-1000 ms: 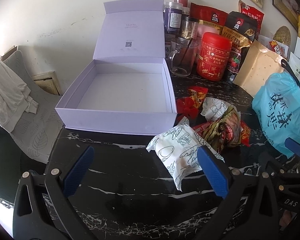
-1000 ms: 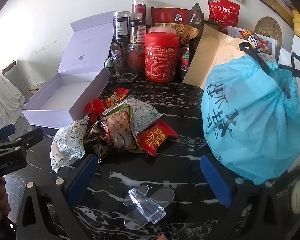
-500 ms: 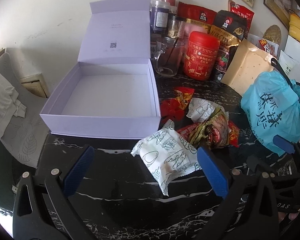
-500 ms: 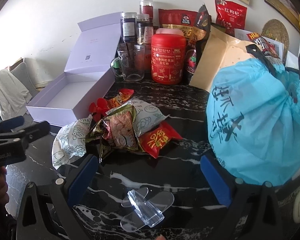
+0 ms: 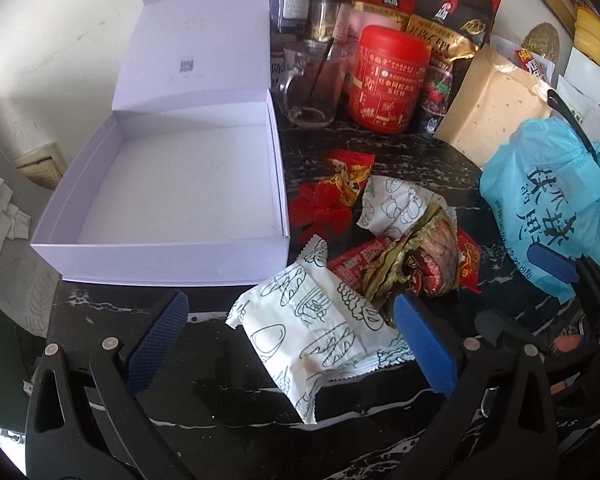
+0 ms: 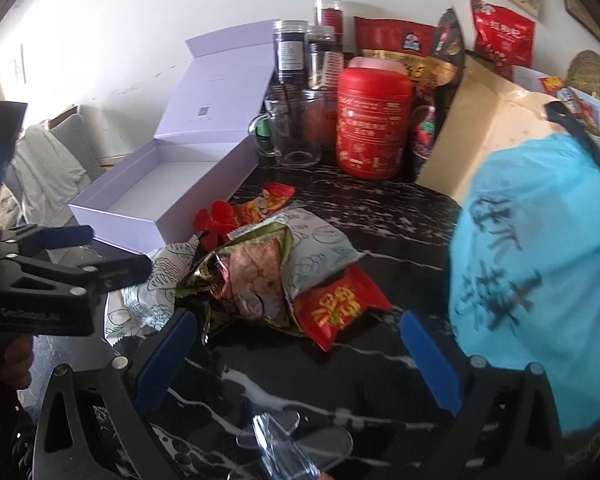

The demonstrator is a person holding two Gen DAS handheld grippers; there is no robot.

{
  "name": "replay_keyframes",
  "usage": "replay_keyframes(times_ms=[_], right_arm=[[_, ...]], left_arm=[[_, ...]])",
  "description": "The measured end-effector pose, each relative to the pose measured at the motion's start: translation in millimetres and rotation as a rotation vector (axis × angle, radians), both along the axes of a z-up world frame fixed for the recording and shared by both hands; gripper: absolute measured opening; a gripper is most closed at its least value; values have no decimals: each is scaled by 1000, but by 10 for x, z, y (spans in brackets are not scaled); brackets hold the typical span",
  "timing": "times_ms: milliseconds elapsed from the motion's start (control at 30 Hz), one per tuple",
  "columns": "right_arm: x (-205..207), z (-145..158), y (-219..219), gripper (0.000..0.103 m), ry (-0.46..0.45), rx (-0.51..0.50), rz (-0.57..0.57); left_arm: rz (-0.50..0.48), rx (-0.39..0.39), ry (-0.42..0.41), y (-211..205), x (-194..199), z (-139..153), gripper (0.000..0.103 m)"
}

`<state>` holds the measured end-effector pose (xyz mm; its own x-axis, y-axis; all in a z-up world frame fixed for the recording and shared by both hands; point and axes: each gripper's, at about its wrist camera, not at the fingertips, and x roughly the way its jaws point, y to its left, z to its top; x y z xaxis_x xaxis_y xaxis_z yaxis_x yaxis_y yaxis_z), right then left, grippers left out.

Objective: Organize objects
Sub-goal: 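Grasp the white printed pastry packet with the left gripper while the right gripper grasps the green-red snack packet, then lift both packets and carry them toward the open lavender box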

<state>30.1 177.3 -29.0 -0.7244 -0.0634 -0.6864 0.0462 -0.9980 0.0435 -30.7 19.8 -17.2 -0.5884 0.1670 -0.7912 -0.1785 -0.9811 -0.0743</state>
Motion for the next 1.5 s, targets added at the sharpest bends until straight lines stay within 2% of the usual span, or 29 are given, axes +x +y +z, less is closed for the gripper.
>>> replay_keyframes(times_ms=[267, 400, 567, 667, 767, 833, 900, 1000, 1033, 1233, 1500], right_arm=[[-248, -141, -55, 98, -36, -23, 87], [-300, -162, -109, 98, -23, -25, 138], [-370, -212, -158, 93, -39, -60, 183], [-380, -247, -176, 80, -45, -95, 214], [-387, -277, -199, 66, -55, -100, 224], [-377, -283, -201, 53, -55, -113, 234], [-350, -276, -211, 51, -57, -123, 234], [-286, -268, -239, 47, -55, -113, 231], [-261, -264, -245, 42, -56, -116, 232], [-66, -276, -310, 37, -67, -111, 238], [259, -240, -433, 37, -54, -95, 256]], left_arm=[[0, 7, -63, -15, -129, -177, 103], [-8, 16, -101, -30, -176, -252, 103], [-5, 36, -129, -85, -213, -319, 103], [-17, 77, -146, -128, -213, -353, 98], [-44, 111, -145, -139, -167, -355, 83], [-57, 119, -141, -121, -133, -345, 73], [-61, 115, -138, -120, -97, -338, 67], [-55, 117, -136, -146, -47, -335, 65], [-53, 123, -138, -165, -21, -335, 65], [-48, 144, -151, -253, 159, -342, 65], [-14, 173, -173, -433, 437, -334, 65]])
